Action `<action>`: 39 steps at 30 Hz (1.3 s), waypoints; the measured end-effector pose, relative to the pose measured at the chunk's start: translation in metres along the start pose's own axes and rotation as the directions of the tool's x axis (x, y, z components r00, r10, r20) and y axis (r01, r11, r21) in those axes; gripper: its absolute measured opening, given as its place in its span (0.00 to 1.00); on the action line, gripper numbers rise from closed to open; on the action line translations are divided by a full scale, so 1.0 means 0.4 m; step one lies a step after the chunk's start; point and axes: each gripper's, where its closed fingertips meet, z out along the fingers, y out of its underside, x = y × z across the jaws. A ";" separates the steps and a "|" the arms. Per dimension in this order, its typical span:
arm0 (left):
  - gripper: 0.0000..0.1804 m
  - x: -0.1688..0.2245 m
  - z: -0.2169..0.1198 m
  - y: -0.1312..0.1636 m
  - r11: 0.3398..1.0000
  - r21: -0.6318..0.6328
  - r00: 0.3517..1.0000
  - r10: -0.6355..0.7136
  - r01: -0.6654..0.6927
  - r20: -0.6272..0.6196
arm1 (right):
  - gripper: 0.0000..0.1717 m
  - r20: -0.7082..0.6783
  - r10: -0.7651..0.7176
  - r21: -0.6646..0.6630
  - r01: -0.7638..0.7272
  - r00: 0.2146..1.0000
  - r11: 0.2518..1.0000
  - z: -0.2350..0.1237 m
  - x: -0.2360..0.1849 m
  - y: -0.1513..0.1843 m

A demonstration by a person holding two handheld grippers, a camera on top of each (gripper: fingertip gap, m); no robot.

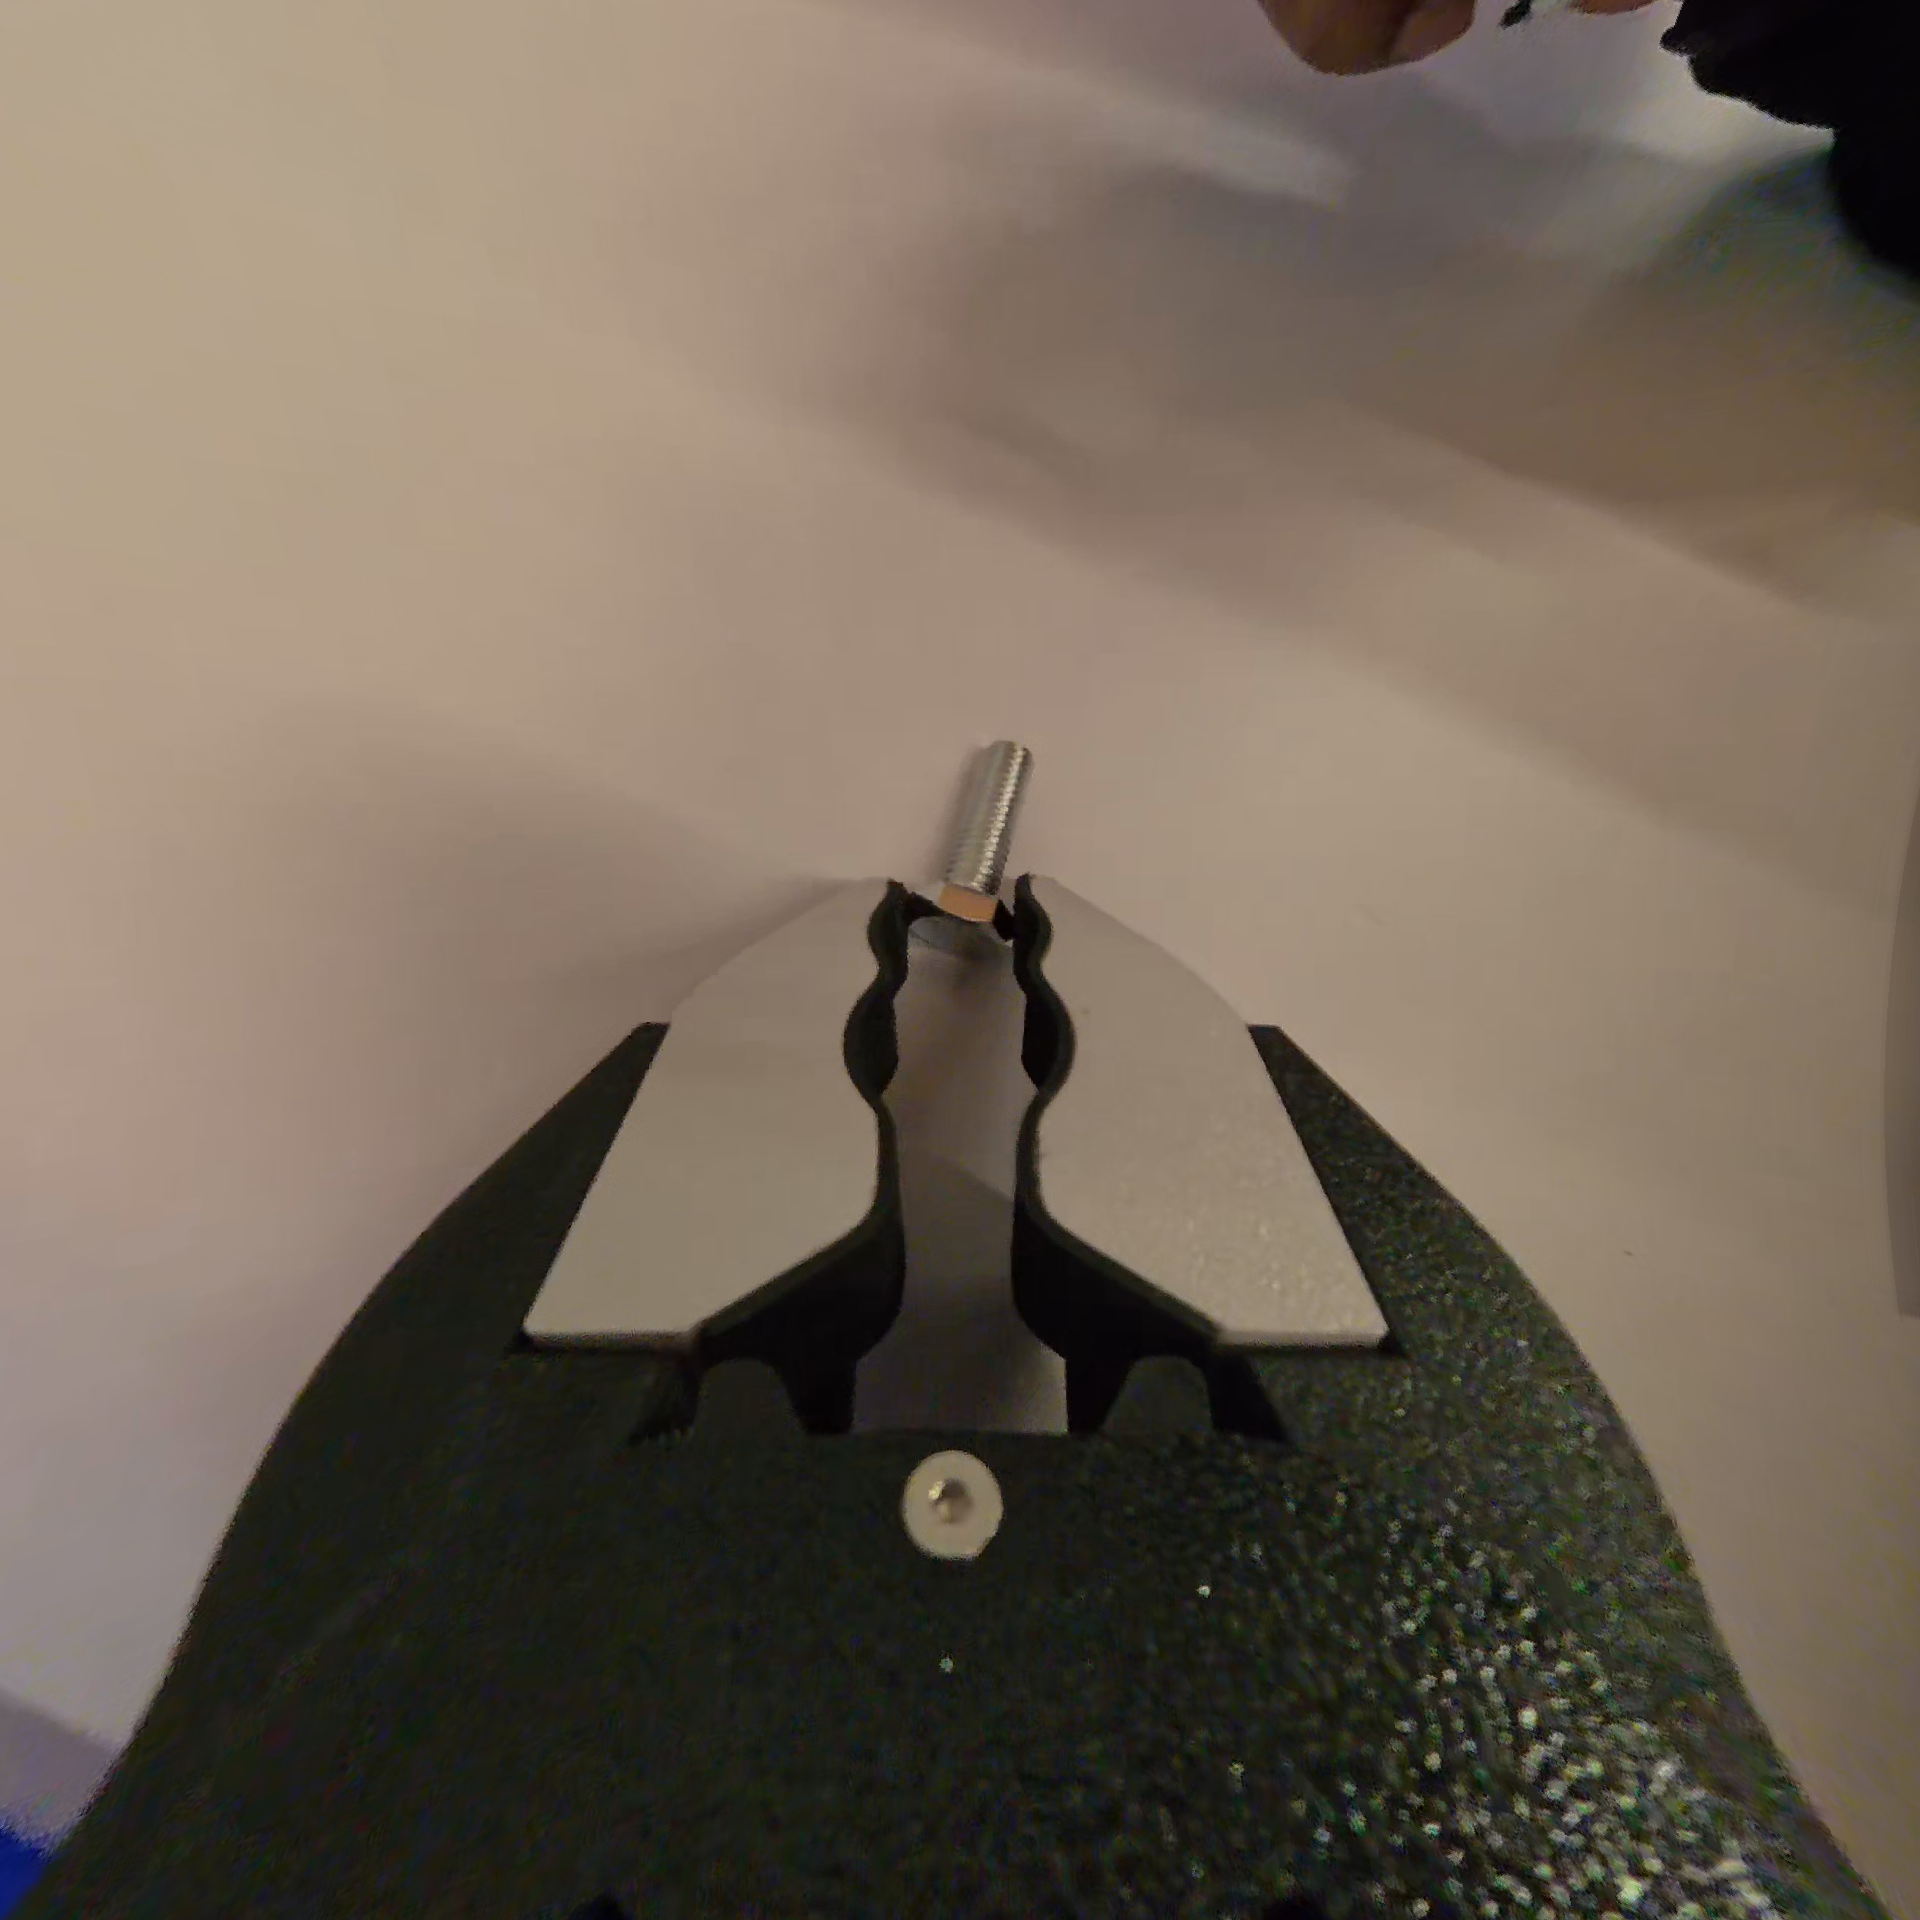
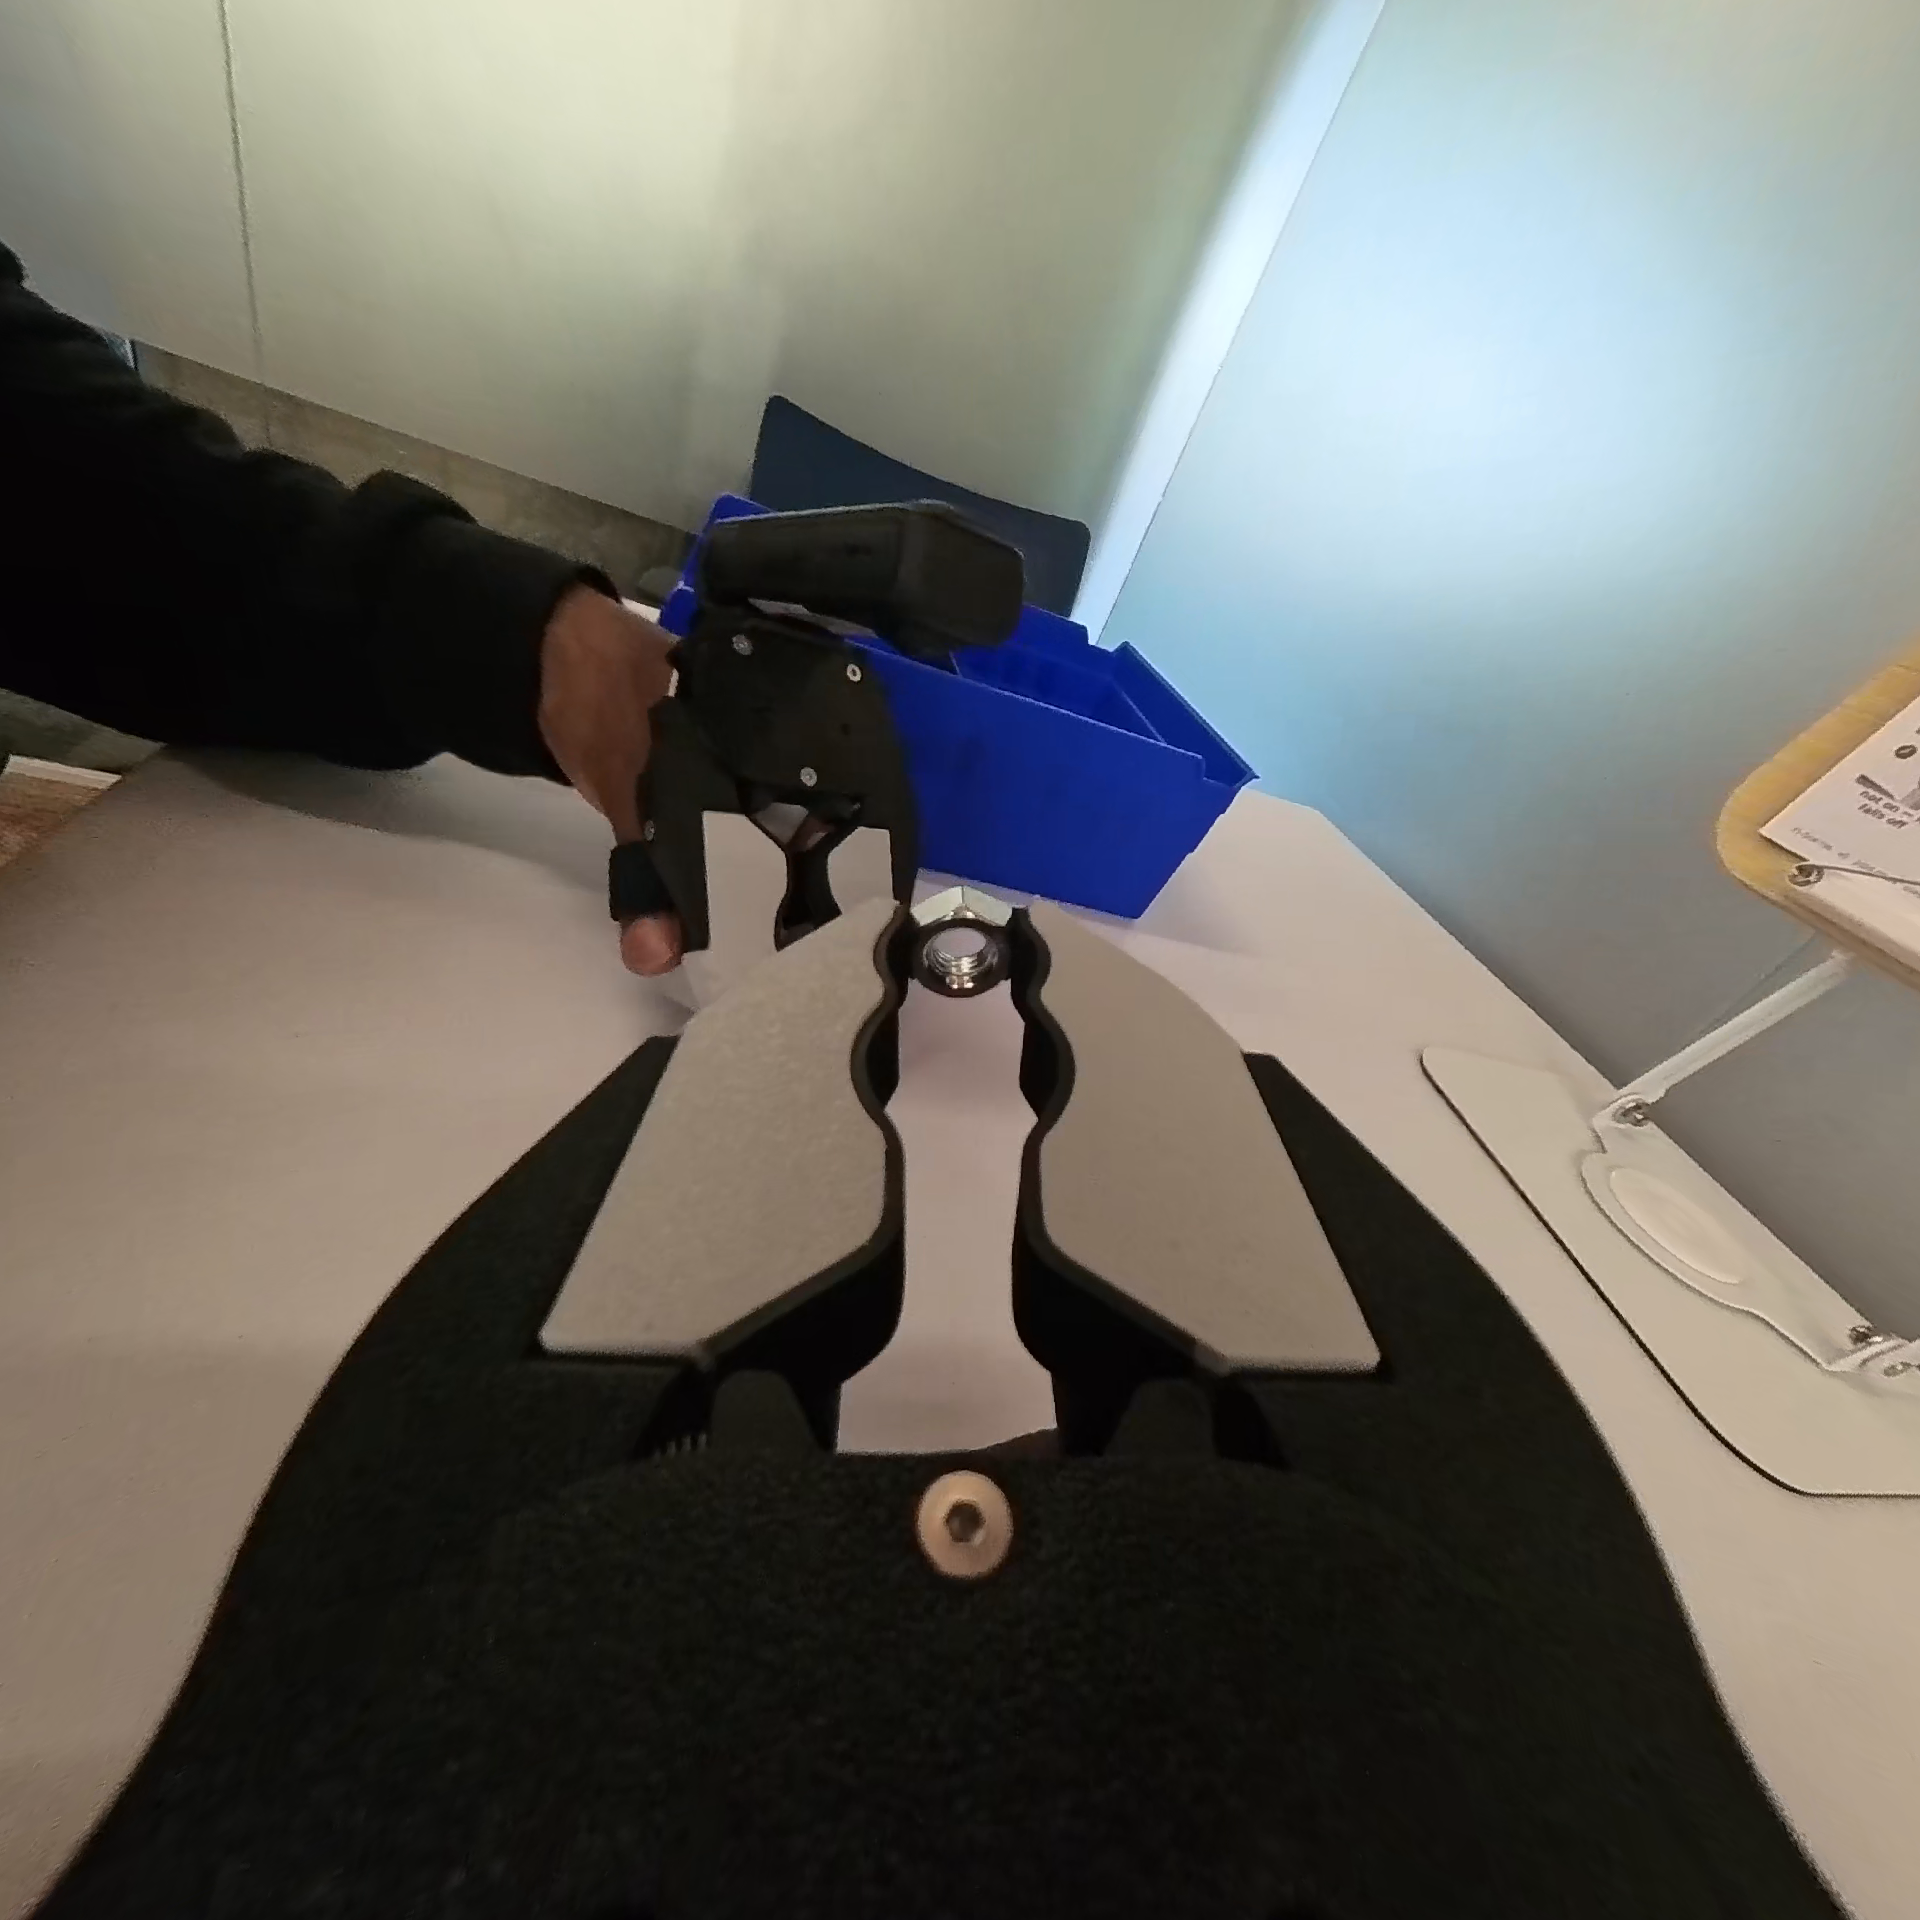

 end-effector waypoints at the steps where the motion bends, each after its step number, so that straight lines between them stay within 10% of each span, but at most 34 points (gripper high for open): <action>1: 0.10 0.002 0.001 -0.001 1.000 0.000 1.000 -0.009 0.009 -0.008 | 0.10 -0.002 0.003 0.002 -0.003 1.000 1.000 -0.003 0.002 0.000; 10: 0.10 -0.049 -0.081 -0.277 0.875 0.478 0.993 0.027 -0.081 0.119 | 0.10 -0.093 0.089 0.144 -0.076 0.992 0.987 -0.082 0.087 -0.064; 15: 0.10 -0.076 -0.142 -0.448 0.585 0.719 0.926 0.209 -0.376 0.313 | 0.10 -0.168 0.062 0.141 -0.038 0.984 0.989 -0.126 0.189 -0.124; 18: 0.10 -0.135 -0.180 -0.483 0.412 0.799 0.892 0.093 -0.439 0.442 | 0.11 -0.201 0.066 0.145 -0.037 0.977 0.989 -0.134 0.272 -0.178; 24: 0.10 -0.141 -0.177 -0.494 0.384 0.839 0.919 0.072 -0.385 0.388 | 0.11 -0.163 0.107 0.151 -0.083 0.981 0.985 -0.085 0.342 -0.275; 39: 0.10 -0.073 -0.134 -0.411 0.401 0.905 0.978 0.087 0.141 -0.191 | 0.10 0.146 0.194 -0.319 -0.140 0.970 0.937 -0.029 0.181 -0.046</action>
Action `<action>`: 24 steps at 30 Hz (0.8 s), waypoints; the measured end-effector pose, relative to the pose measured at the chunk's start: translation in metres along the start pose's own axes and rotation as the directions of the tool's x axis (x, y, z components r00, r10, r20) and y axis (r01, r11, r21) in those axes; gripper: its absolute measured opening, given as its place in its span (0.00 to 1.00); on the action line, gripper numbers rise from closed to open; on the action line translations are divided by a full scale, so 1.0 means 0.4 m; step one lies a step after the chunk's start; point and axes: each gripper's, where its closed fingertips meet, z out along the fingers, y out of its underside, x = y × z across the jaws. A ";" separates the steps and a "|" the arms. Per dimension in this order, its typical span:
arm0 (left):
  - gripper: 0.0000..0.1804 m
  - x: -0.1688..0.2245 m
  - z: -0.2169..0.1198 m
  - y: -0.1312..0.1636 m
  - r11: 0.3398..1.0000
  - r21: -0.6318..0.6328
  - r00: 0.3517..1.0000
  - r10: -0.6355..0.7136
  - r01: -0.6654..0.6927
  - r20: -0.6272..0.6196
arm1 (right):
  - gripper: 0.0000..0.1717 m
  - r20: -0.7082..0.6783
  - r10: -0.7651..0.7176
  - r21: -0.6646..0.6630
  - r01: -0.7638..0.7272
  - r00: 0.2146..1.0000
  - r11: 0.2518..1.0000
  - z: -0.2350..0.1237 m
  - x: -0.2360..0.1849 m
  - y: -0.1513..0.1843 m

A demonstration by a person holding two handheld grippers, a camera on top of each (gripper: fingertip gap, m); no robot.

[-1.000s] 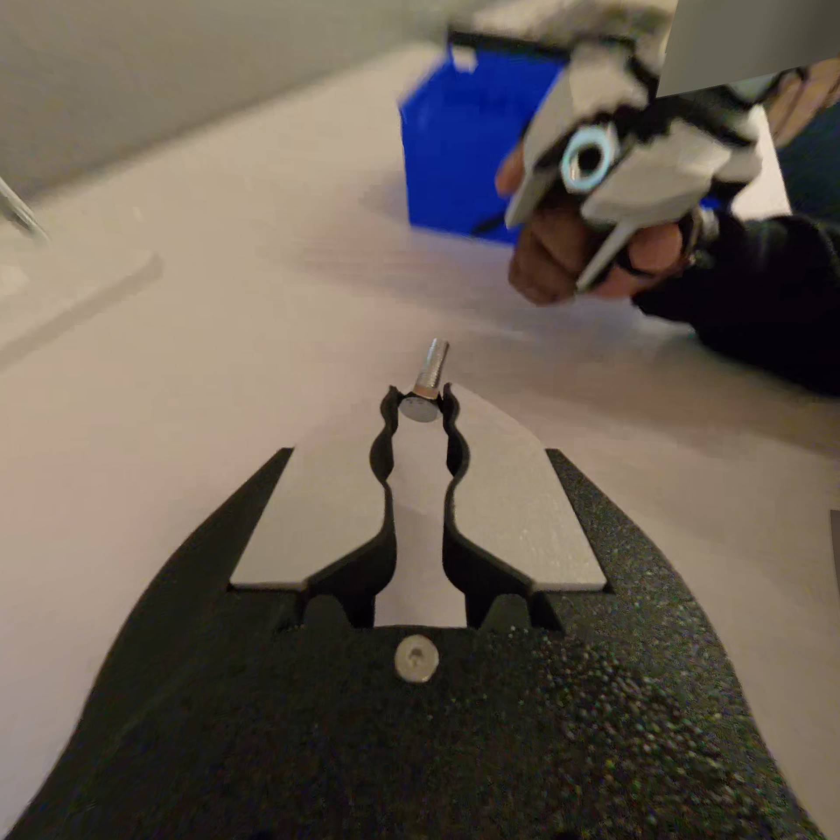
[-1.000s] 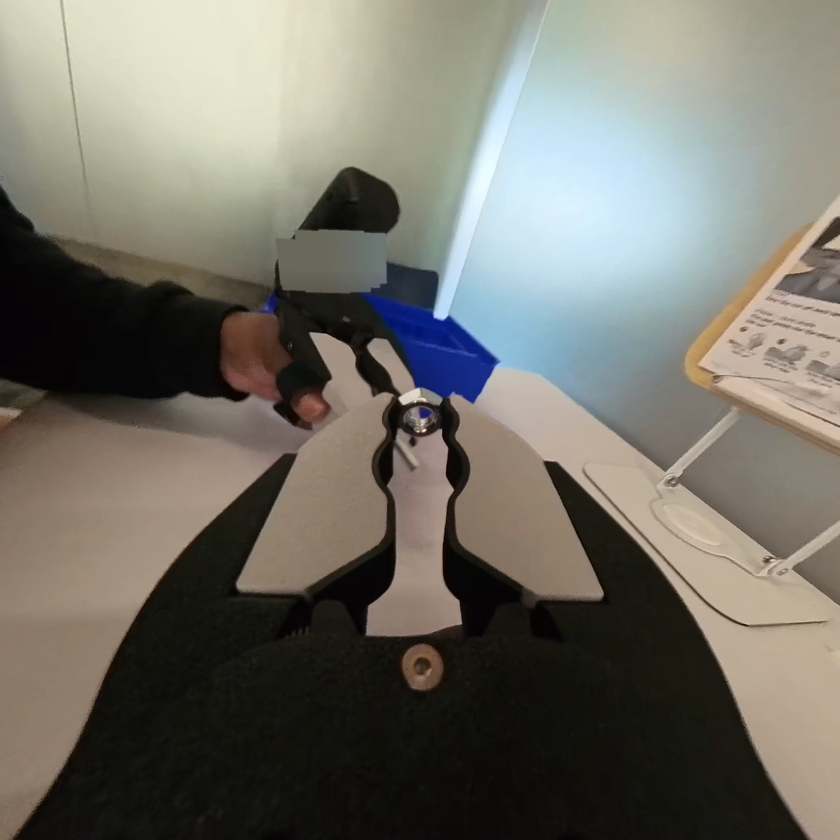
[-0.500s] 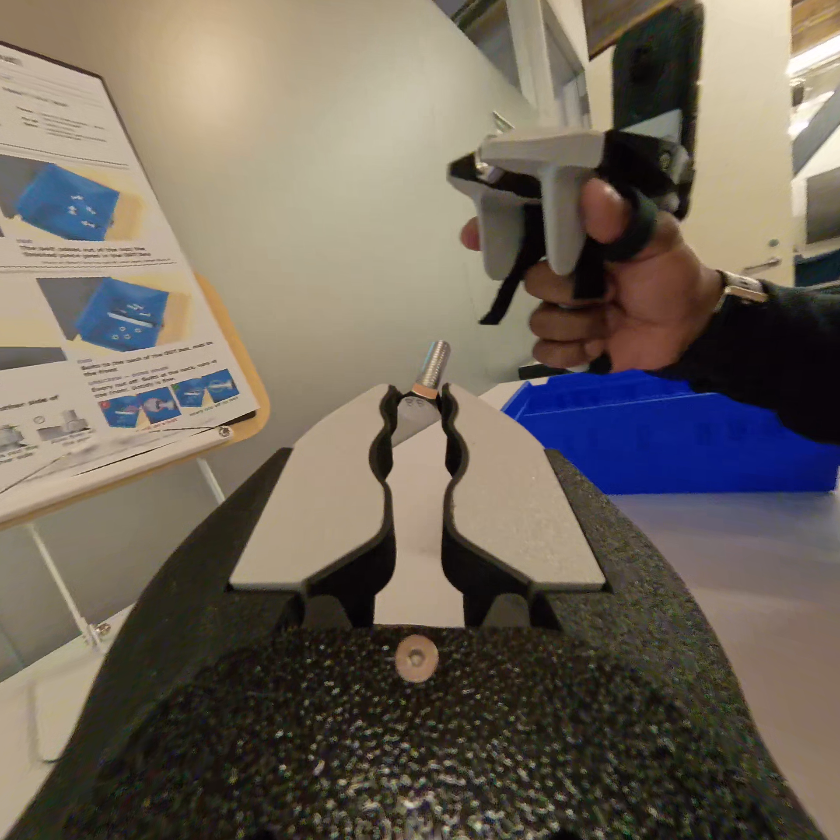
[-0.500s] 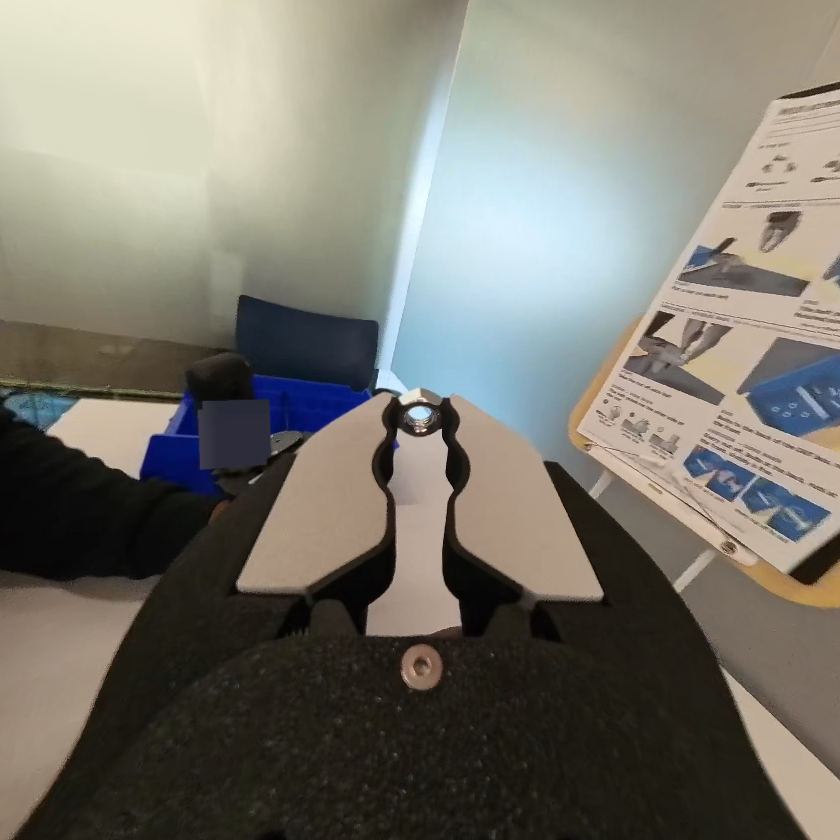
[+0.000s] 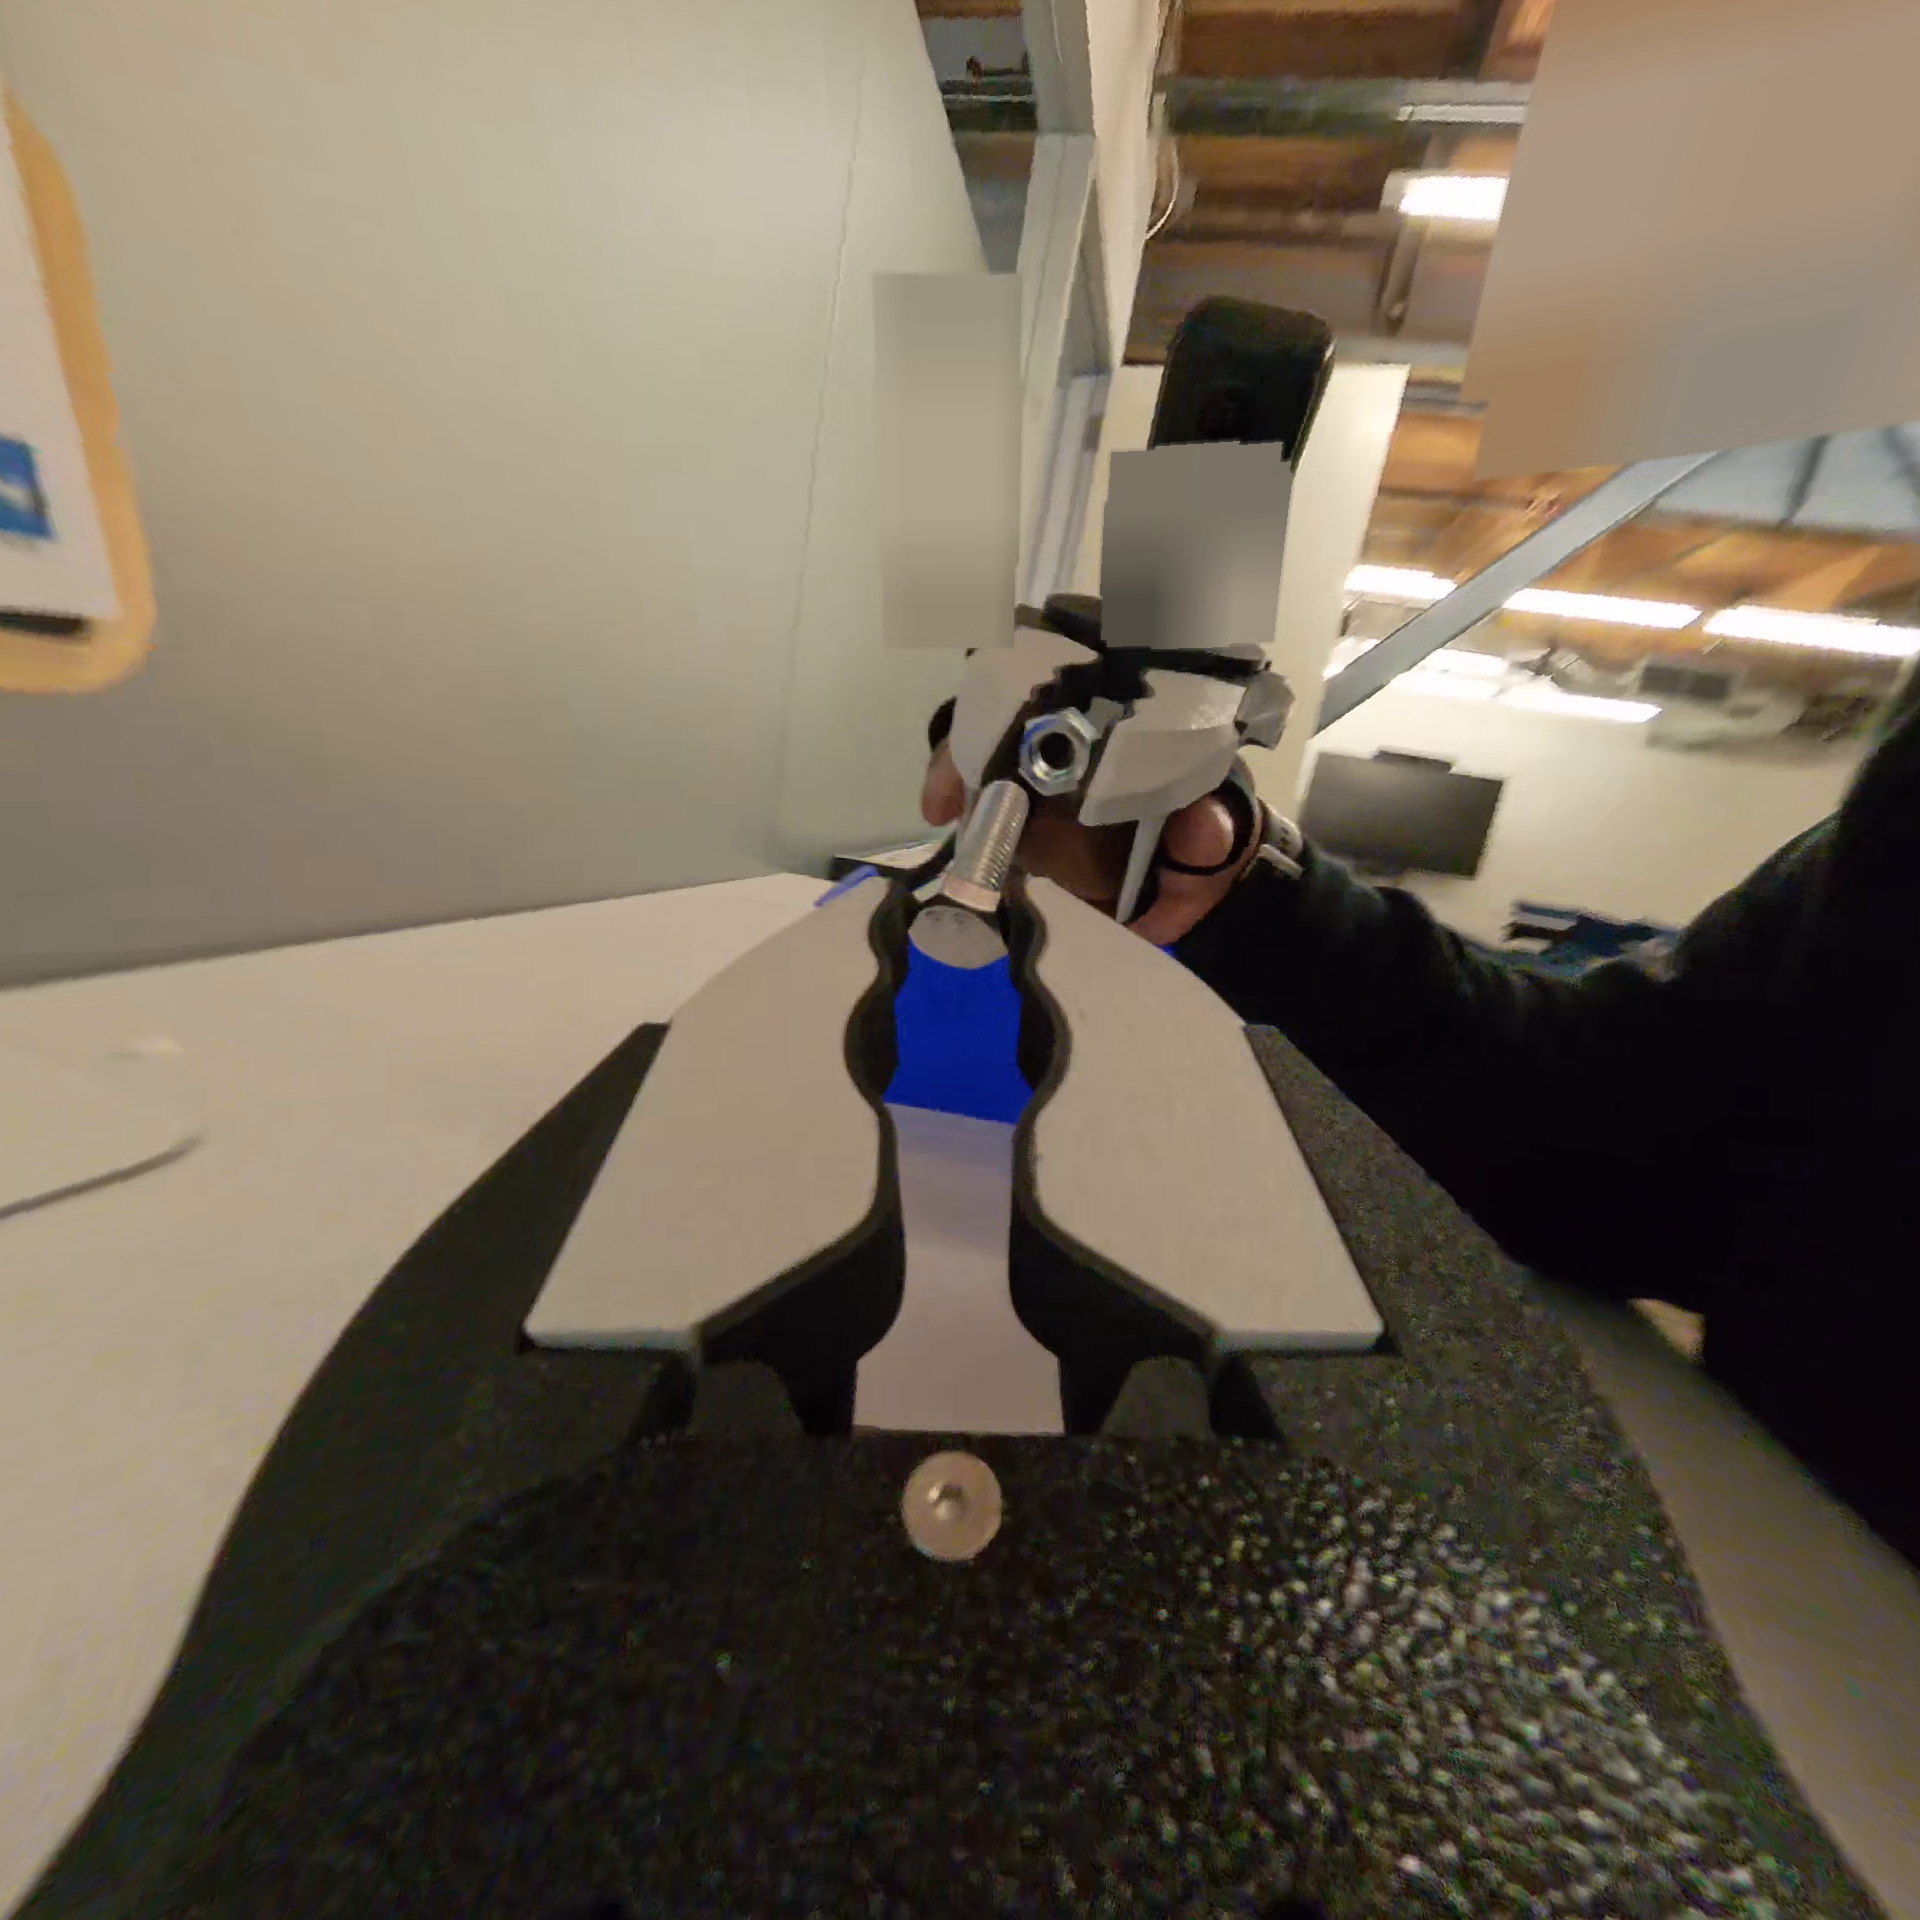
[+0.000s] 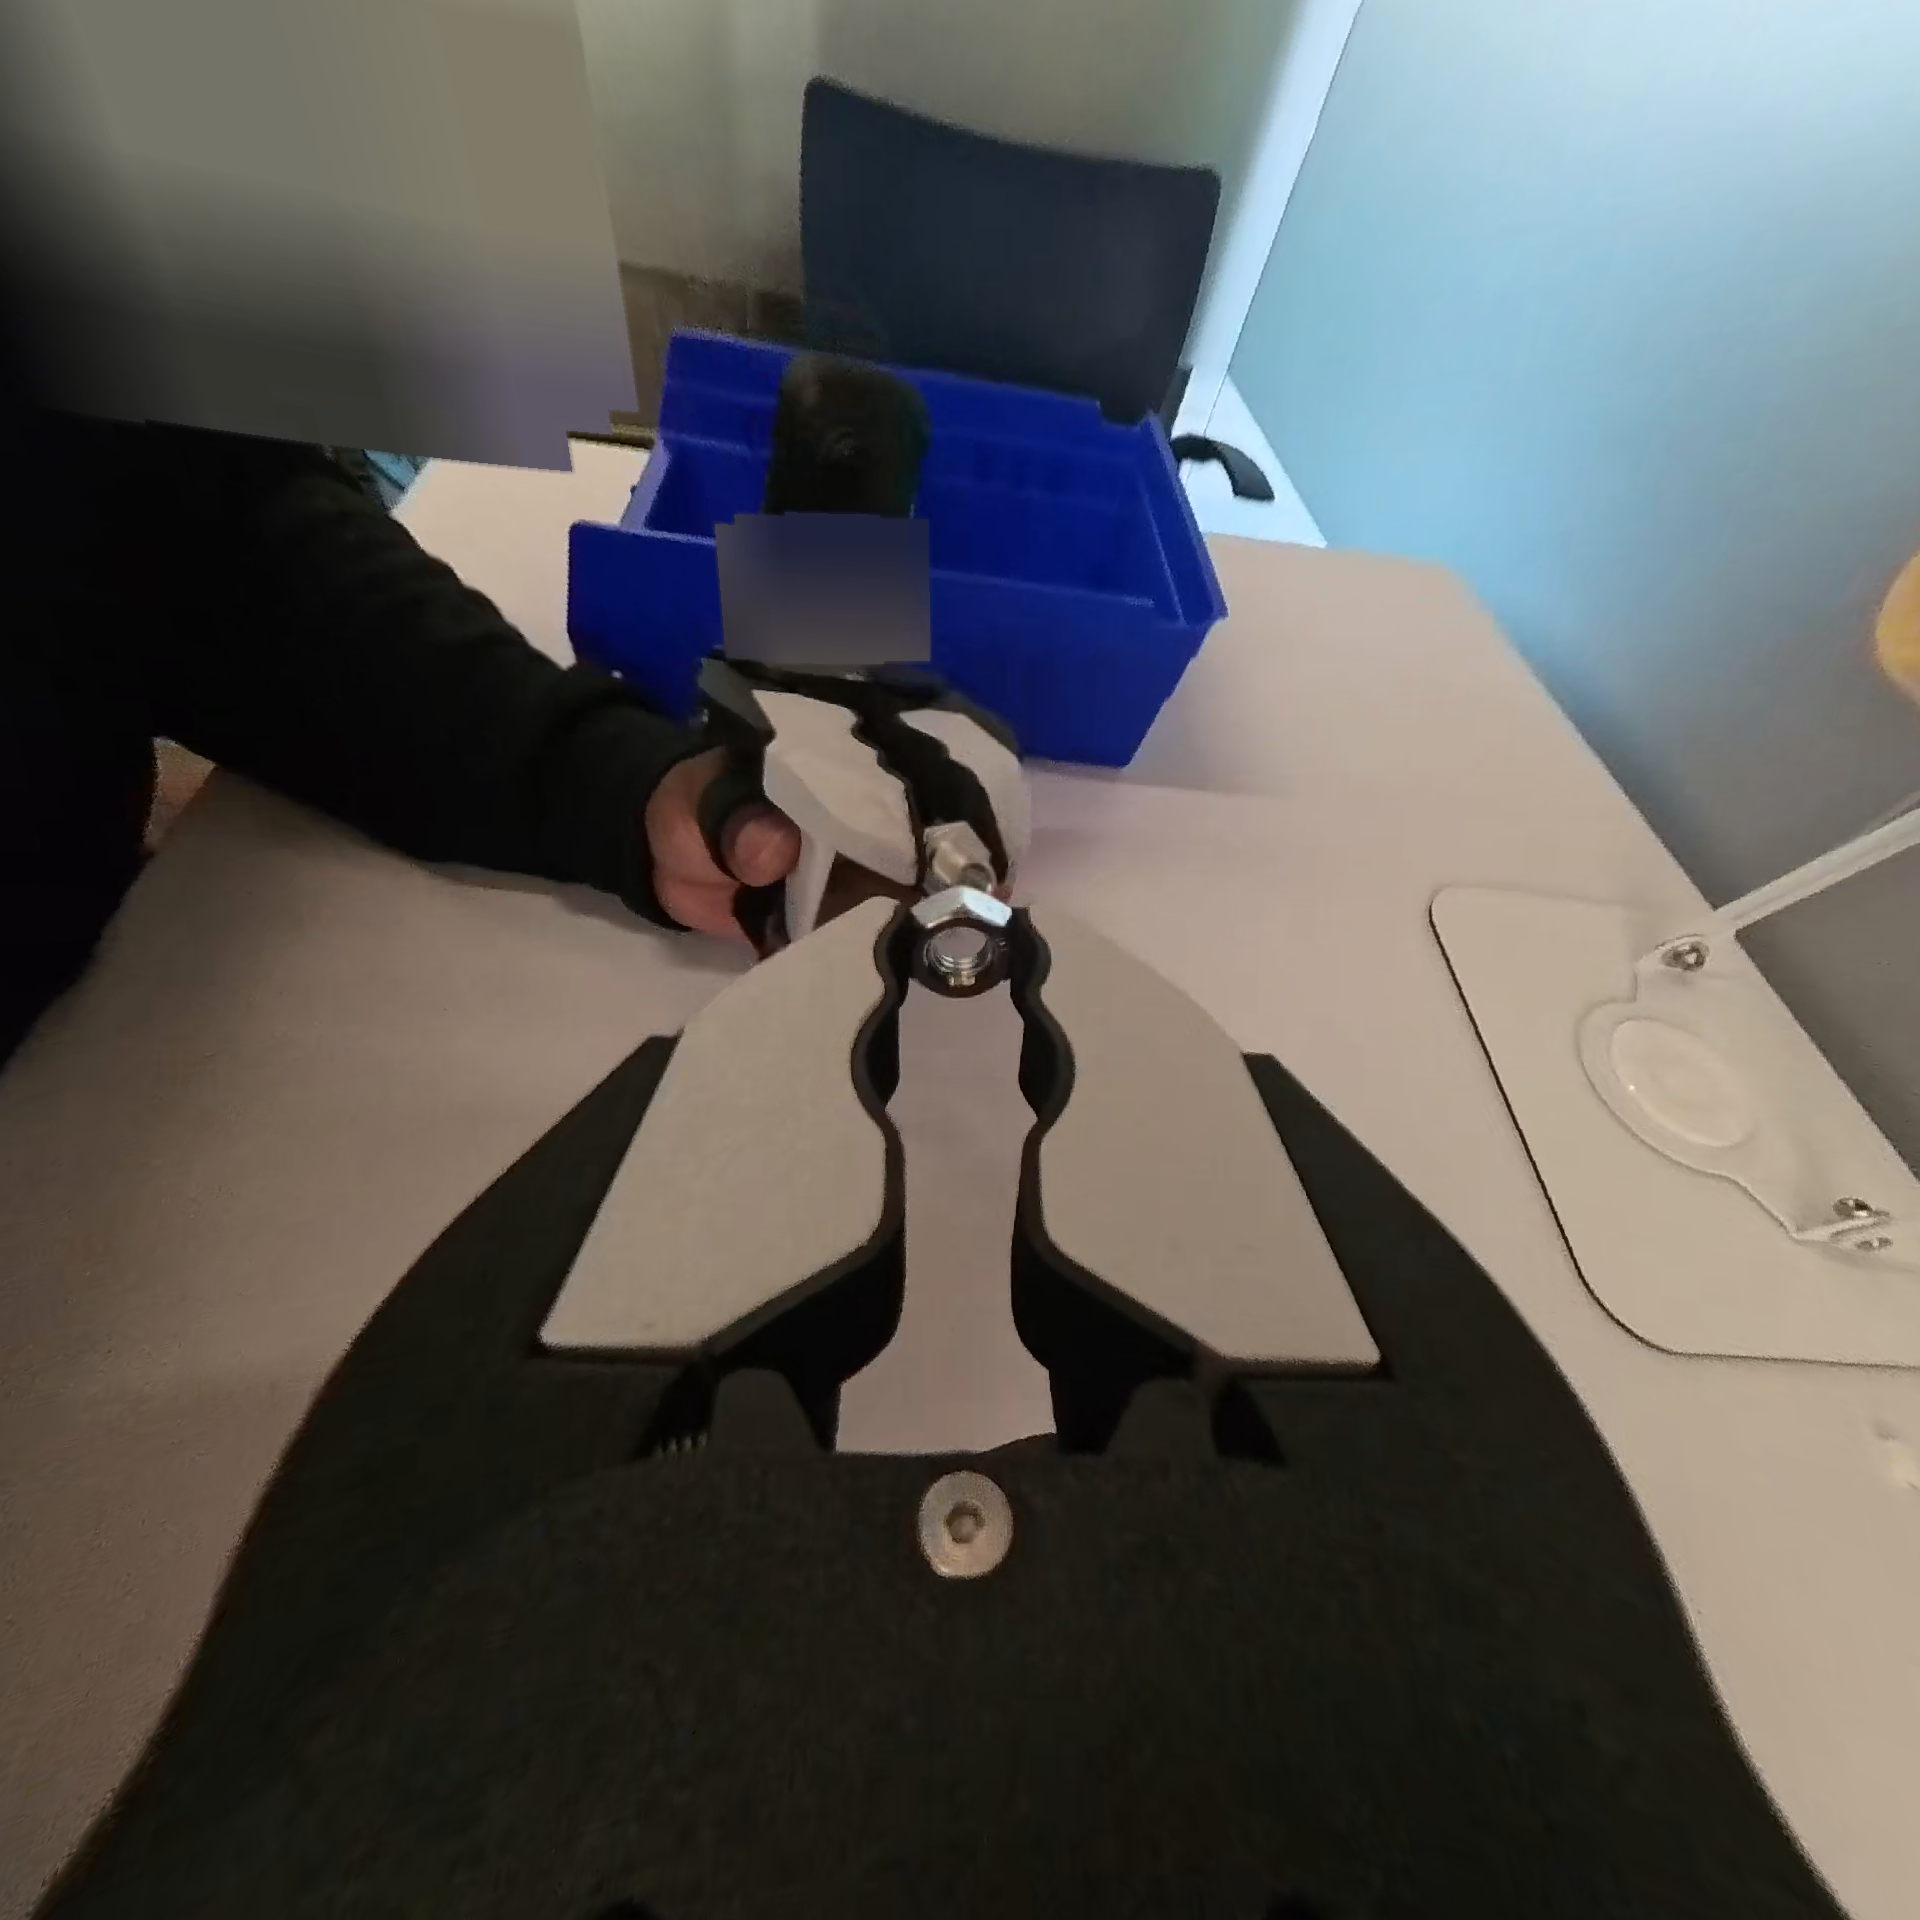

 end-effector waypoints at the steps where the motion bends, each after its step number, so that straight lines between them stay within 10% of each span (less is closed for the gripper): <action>1: 0.10 0.005 0.005 0.007 0.999 0.006 0.999 -0.042 0.042 -0.020 | 0.10 -0.002 0.014 -0.032 -0.014 1.000 0.999 -0.003 -0.003 0.002; 24: 0.10 0.085 0.013 0.002 0.977 0.049 0.958 -0.192 0.207 -0.213 | 0.10 0.014 -0.040 -0.371 0.042 0.999 0.928 0.016 -0.079 0.014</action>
